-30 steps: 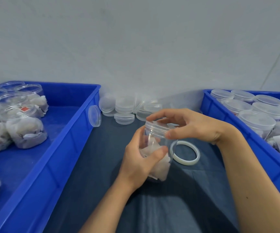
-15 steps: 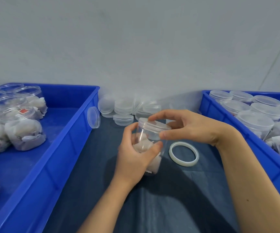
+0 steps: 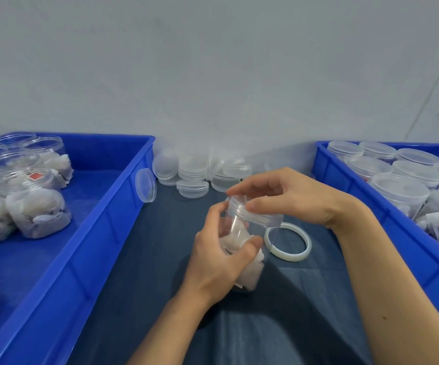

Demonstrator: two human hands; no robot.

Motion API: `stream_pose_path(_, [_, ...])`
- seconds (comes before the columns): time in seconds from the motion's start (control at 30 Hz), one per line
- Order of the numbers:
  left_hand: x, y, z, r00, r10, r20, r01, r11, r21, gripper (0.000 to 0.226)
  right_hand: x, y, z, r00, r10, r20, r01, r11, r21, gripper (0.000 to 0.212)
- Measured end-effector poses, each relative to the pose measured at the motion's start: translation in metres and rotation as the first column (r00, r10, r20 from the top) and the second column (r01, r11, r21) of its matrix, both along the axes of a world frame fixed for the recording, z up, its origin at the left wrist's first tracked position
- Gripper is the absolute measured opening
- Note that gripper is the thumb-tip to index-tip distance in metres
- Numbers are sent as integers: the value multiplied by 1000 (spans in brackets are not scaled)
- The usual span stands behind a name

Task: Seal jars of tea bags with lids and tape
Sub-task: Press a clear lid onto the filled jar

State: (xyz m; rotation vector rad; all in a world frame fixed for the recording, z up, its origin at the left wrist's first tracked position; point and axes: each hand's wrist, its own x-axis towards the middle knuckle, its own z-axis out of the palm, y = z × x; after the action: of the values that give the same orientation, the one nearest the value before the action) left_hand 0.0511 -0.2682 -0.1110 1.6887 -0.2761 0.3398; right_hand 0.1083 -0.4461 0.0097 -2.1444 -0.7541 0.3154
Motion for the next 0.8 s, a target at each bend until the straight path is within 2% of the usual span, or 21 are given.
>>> stream_pose_path(0.13, [2,4,5,971,-213,-110,169,934,-314,64,-1,1,1,995,85,-47,-83,995,53,42])
stream_pose_path(0.17, [3,4,5,961,-251,-117,193,911,-365,66,-1,1,0,993,103,-56,-99,993,66,42])
stream_pose_path(0.23, [3,2,6,965,-236,-111,182,915,-361,65,-1,1,-1,991,117,-72,-112,991,71,38])
stream_pose_path(0.3, [3,0,5,992,-103,-76,83,971,-223,59,-1,2,-2,996,63,-58,-62,998,30,31])
stream_pose_path(0.37, [1,-1,5,996,92,-8,-92,996,20,67,0,6,-3,998,-67,16,68,995,-71,29])
stream_pose_path(0.4, [0,-1,6,977,209,39,-212,964,162,75,-1,10,-3,988,-145,60,152,980,-132,32])
stream_pose_path(0.47, [-3,-3,6,902,382,201,-430,826,363,86,-5,23,-4,960,-257,113,277,934,-225,40])
stream_pose_path(0.5, [-5,-5,4,867,412,280,-495,771,400,89,-7,30,-5,950,-282,130,307,916,-256,43])
stream_pose_path(0.57, [-5,-6,2,837,429,338,-540,745,391,91,-10,43,-10,934,-290,208,344,887,-308,48])
stream_pose_path(0.63, [-4,-3,1,883,401,245,-462,837,294,83,-11,46,-11,921,-260,289,350,881,-320,63])
stream_pose_path(0.7, [-1,2,4,970,239,51,-240,970,25,66,-9,41,-9,935,-213,283,296,908,-295,72])
stream_pose_path(0.77, [5,6,5,999,17,-51,-31,957,-288,54,-7,33,-8,952,-191,238,249,937,-243,70])
stream_pose_path(0.8, [7,7,5,997,-55,-61,28,925,-378,51,-6,29,-8,957,-191,219,240,945,-223,70])
